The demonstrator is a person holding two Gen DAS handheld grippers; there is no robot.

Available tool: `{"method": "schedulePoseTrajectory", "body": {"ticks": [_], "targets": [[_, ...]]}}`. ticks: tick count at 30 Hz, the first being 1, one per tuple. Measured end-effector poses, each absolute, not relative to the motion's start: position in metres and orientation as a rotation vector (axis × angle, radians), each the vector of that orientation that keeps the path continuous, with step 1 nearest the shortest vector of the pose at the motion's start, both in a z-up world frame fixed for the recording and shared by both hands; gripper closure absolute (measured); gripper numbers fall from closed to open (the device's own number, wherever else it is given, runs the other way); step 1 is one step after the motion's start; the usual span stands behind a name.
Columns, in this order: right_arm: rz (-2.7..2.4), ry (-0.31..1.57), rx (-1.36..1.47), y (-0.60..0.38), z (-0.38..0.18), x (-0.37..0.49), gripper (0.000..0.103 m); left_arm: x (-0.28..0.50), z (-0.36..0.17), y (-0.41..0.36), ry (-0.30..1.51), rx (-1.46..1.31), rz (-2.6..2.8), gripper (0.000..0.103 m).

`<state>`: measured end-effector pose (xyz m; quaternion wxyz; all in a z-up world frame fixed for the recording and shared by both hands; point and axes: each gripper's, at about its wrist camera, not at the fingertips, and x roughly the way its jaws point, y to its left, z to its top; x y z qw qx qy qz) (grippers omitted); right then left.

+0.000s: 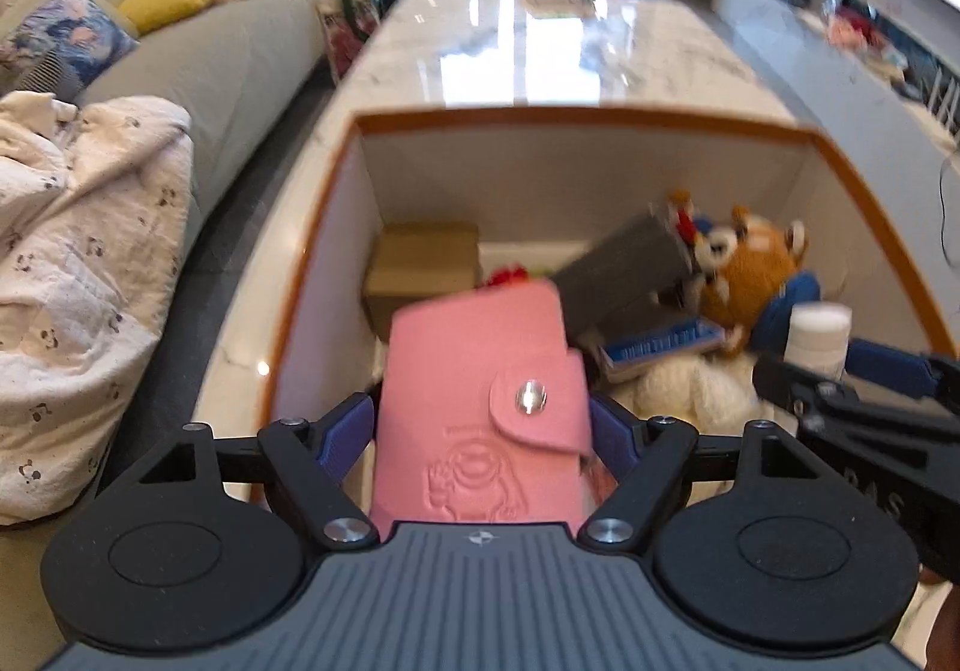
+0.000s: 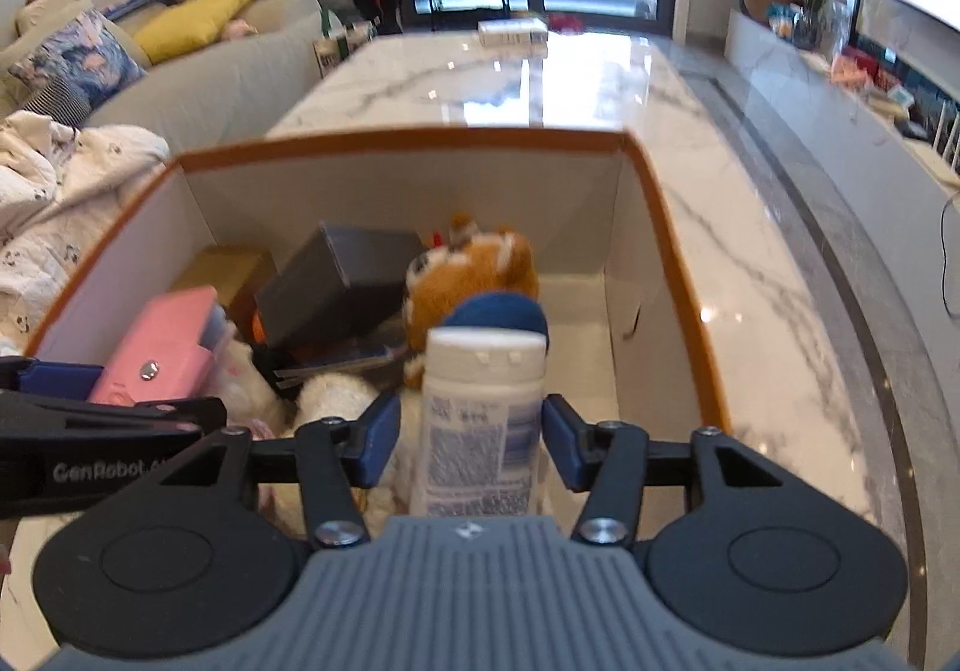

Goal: Organize objects
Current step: 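Lower the wallet and bottle into the orange box and open both tools, then withdraw both tools from the box toward the card box and yellow case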

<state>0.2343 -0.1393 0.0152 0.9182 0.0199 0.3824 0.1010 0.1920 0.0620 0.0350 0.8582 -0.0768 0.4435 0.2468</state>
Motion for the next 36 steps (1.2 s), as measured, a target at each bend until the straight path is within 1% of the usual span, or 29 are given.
{"method": "schedulePoseTrajectory", "body": {"ticks": [2,3,6,12,15,16,18,22,26,31,32,36], "targets": [[0.196,0.749,0.040,-0.139,0.023,0.230,0.024,0.187,0.045,0.062,0.882,-0.162,0.517,0.011],[0.187,0.727,0.032,-0.141,0.026,0.226,0.023,0.185,0.049,0.062,0.861,-0.160,0.518,0.011],[0.194,0.691,0.034,-0.146,0.038,0.217,0.023,0.175,0.058,0.058,0.824,-0.135,0.508,0.011],[0.196,0.649,0.007,-0.158,0.053,0.182,0.022,0.140,0.068,0.041,0.805,-0.085,0.478,0.011],[0.190,0.624,-0.028,-0.166,0.057,0.158,0.019,0.110,0.065,0.025,0.805,-0.117,0.437,0.011],[0.184,0.617,-0.034,-0.170,0.057,0.149,0.016,0.102,0.061,0.019,0.807,-0.130,0.421,0.010],[0.171,0.616,-0.033,-0.180,0.055,0.132,0.014,0.092,0.049,0.007,0.836,-0.150,0.390,0.009],[0.173,0.656,-0.002,-0.197,0.044,0.108,0.014,0.107,0.010,-0.014,0.953,-0.121,0.348,0.009],[0.174,0.673,-0.003,-0.202,0.038,0.091,0.014,0.124,-0.016,-0.023,1.013,-0.147,0.336,0.009],[0.205,0.668,0.013,-0.201,0.039,0.088,0.012,0.138,-0.034,-0.022,1.032,-0.154,0.399,0.009],[0.209,0.669,0.014,-0.200,0.039,0.089,0.012,0.140,-0.038,-0.018,1.037,-0.161,0.408,0.007],[0.212,0.709,0.028,-0.198,0.026,0.101,0.012,0.142,-0.048,0.003,1.067,-0.242,0.414,0.006]]}}
